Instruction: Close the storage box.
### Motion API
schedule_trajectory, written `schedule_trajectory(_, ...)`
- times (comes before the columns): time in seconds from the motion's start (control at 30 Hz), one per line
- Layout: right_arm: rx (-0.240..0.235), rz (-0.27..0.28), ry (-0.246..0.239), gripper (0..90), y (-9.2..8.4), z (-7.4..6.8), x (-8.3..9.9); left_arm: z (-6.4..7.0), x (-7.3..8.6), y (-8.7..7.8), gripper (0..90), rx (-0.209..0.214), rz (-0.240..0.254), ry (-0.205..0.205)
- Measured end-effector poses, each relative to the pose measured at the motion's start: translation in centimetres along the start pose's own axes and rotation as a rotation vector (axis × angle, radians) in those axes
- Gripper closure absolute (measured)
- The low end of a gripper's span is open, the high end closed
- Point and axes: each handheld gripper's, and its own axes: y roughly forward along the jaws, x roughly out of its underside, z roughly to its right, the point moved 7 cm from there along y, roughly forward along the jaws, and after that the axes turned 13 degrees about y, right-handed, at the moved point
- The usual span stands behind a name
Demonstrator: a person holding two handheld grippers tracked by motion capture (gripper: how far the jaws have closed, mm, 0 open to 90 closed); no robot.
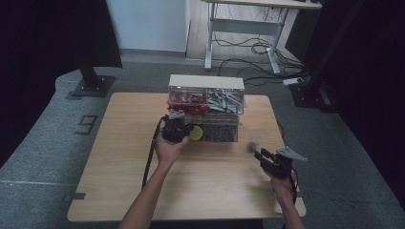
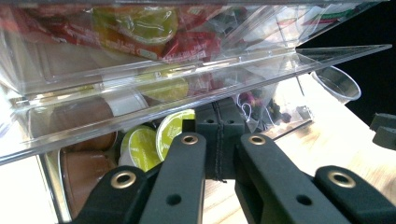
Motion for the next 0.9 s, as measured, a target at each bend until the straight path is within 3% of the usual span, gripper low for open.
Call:
schedule_trajectory(0.27, -0.009, -0.014, -0.007, 61.3, -0.5, -0.3, 1.6, 0.2, 0.7, 0.1, 90.0, 0.007, -0.012, 0.002)
schedule_trajectory(0.9, -0.006, -0.041, -0.035, 61.2, -0.6, -0.7, 3.5, 0.9, 2.2, 0.2, 90.0, 0.027, -0.021, -0.001)
